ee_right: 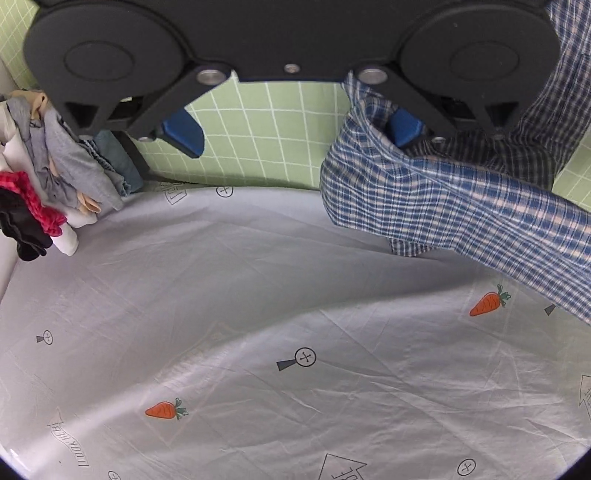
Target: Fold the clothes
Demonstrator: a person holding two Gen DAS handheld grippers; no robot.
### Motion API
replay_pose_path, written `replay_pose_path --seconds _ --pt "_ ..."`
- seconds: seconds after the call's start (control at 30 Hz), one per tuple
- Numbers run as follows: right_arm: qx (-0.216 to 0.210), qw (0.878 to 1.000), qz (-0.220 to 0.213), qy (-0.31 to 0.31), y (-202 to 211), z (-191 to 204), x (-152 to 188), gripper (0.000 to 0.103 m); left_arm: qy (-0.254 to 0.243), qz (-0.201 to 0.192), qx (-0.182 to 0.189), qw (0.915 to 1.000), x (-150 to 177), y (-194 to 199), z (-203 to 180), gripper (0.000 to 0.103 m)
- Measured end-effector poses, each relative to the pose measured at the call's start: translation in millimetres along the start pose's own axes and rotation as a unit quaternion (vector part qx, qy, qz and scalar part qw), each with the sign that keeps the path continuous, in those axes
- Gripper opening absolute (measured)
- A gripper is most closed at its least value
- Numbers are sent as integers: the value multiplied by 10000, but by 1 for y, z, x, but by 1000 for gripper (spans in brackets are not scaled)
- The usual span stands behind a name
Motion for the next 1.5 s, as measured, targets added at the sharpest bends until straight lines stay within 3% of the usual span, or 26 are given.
replay_pose_path --seconds 0.07,0.17,0.43,0.67,0.83,0.93,1.13,1.37,1.5 --pt "-132 9998 64 95 -2 12 3 103 -176 -25 -216 9996 1 1 5 4" --pt "-242 9984 259 441 -6 35 13 103 -238 259 -628 9974 17 -8 25 4" --pt "-537 9869 952 1188 -22 72 52 103 210 1192 -1431 9823 85 -35 99 4" --pt "-839 9824 1185 1177 -13 71 62 103 357 1705 -1670 9704 121 -59 129 4" --pt "-1061 9810 1417 791 -1 56 63 103 249 1686 -1667 9712 121 -61 125 4" --pt "-1148 9791 1629 413 8 43 67 103 349 1619 -1622 9728 117 -54 121 4" --pt "-842 9748 2064 33 25 25 86 103 153 1329 -1305 9824 103 -27 89 4" --pt "-710 9734 2175 -150 45 3 104 103 -523 1064 -304 9925 84 28 -4 4" --pt "-710 9704 2278 -368 58 -11 112 103 -990 1186 320 9875 99 57 -57 4"
Point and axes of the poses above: each gripper's, at about its wrist camera, not at the fingertips, and y roughly against the way its jaws point, z to its left, x to its underside, the point moved 2 cm from there along -y, roughly the way its jaws point, and after that the axes turned 8 degrees about x, right-handed, at the moved point
